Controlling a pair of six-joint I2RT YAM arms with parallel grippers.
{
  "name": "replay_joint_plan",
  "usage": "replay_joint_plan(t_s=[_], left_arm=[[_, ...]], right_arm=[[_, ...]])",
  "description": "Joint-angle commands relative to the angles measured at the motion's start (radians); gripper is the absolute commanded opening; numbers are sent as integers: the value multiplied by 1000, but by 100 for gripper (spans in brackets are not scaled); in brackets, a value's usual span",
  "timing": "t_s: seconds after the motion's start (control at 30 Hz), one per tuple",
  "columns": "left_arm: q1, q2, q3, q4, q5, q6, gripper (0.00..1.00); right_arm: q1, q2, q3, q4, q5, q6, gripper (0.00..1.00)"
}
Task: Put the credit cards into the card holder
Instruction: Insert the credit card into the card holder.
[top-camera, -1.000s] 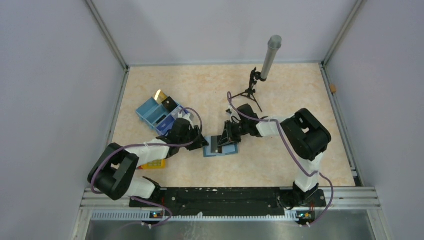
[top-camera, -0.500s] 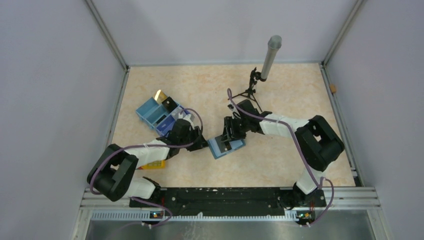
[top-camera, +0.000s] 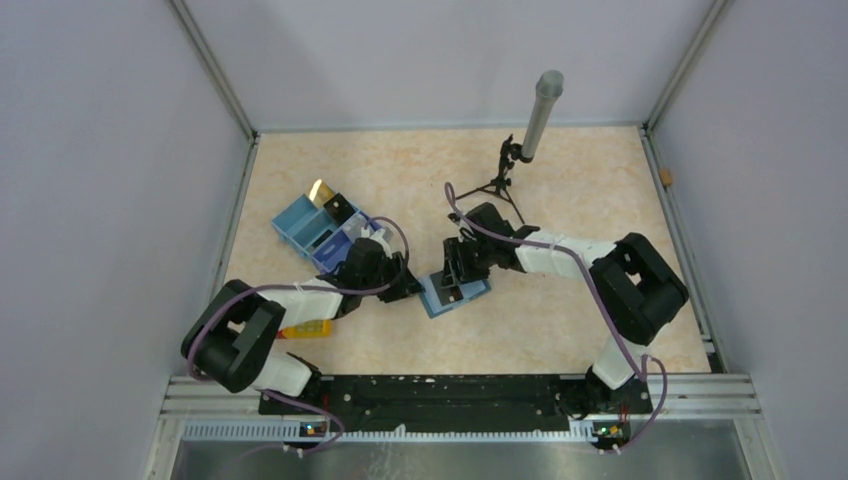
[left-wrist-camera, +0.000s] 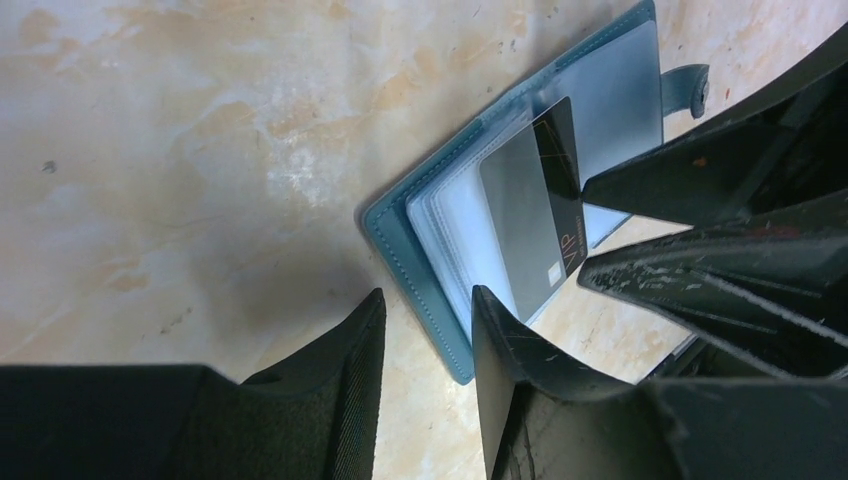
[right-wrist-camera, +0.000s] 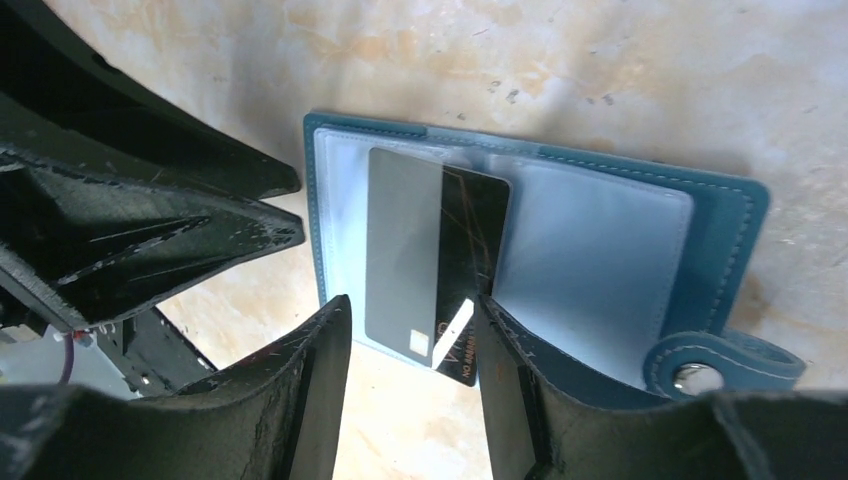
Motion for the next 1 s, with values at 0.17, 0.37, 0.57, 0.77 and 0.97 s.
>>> replay_joint_plan(t_s=[0.17, 0.37, 0.57, 0.77, 0.97], left_arm=[[-10, 53, -19, 132, 56, -45, 35], [-12, 52, -23, 130, 42, -46, 34], [-11, 33, -22, 102, 22, -37, 35], [-12, 29, -26, 103, 20, -40, 35], [-11, 33, -26, 104, 27, -42, 35]], right_arm=[[38, 29, 30, 82, -82, -1, 43], [41, -7, 36, 46, -5, -1, 43], [34, -24, 59, -50, 118, -45, 50], [15, -14, 44, -52, 129, -54, 50], [15, 8, 35, -18, 80, -44, 50]])
